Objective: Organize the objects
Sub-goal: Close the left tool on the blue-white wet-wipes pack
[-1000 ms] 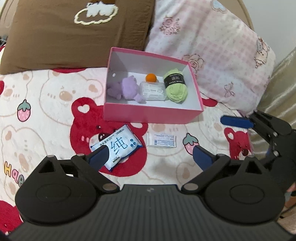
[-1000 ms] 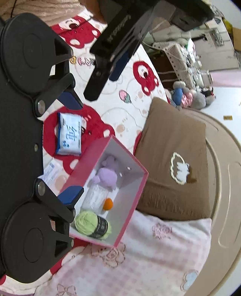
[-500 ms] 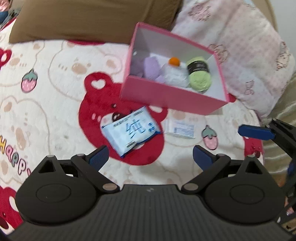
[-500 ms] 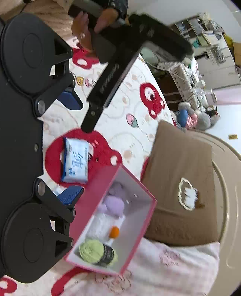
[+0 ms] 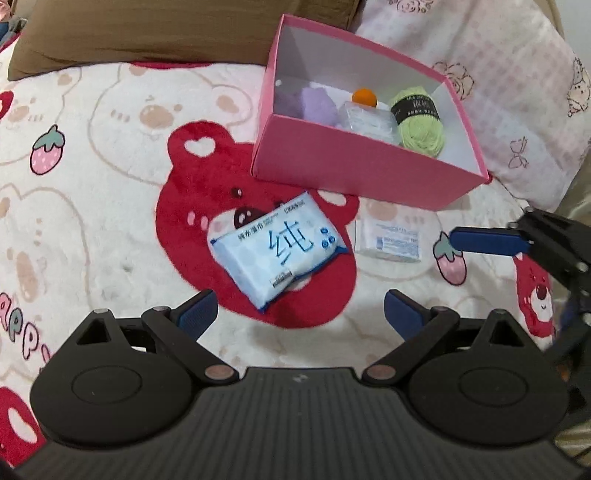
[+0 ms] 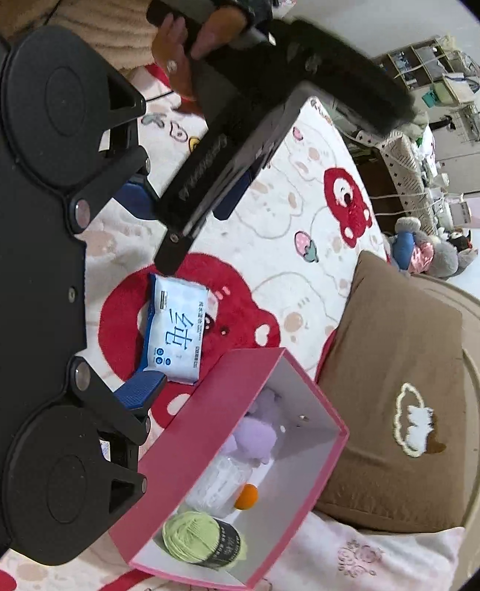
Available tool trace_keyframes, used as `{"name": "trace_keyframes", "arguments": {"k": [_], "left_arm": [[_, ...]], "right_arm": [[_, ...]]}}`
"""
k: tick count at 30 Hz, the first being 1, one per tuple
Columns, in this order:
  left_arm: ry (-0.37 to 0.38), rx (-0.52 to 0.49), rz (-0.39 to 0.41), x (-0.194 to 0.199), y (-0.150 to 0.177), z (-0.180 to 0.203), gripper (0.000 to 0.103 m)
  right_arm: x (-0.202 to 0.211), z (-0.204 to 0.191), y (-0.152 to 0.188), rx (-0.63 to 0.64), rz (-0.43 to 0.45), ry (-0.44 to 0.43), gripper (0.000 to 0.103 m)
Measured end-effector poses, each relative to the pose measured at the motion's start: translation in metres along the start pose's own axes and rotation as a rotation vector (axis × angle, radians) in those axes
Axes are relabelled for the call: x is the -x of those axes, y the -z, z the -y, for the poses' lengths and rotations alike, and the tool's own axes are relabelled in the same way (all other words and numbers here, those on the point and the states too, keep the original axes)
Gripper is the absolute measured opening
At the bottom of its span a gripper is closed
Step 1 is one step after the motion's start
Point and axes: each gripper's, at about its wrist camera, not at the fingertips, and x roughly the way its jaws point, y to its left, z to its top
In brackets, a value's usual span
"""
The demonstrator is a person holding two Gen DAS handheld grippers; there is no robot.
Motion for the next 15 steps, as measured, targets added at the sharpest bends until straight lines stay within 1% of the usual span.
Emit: {"name": "trace_keyframes", "arguments": {"k": [2, 4, 6, 11, 13, 15], "left_arm": [[-0.008, -0.003, 0.042, -0.002, 0.001, -0.002, 0.097], [0.016, 0.04, 0.066, -0.008, -0.001, -0.009, 0.097], [0.024, 0.072, 0.062, -0.015, -0.004, -0.017, 0.097], [0.004, 0.128, 0.059, -0.029, -0.005, -0.031, 0.096], [-0.007, 0.121, 0.056, -0.036, -0.004, -0.032, 0.096], [-0.024, 0.078, 0.048, -0.043, -0.004, -0.029, 0.096]], "right_arm": [[-0.01, 0.004, 0.0, -0.009, -0.006, 0.018, 0.091], [-0.019, 0.009, -0.002, -0.004, -0.013, 0.046, 0.091], [-0.028, 0.014, -0.003, 0.015, -0.004, 0.067, 0.091], [-0.05, 0.022, -0.006, 0.041, -0.035, 0.079, 0.091], [-0.058, 0.022, -0.006, 0.053, -0.04, 0.077, 0.091], [-0.067, 0.023, -0.006, 0.056, -0.048, 0.073, 0.091]]}}
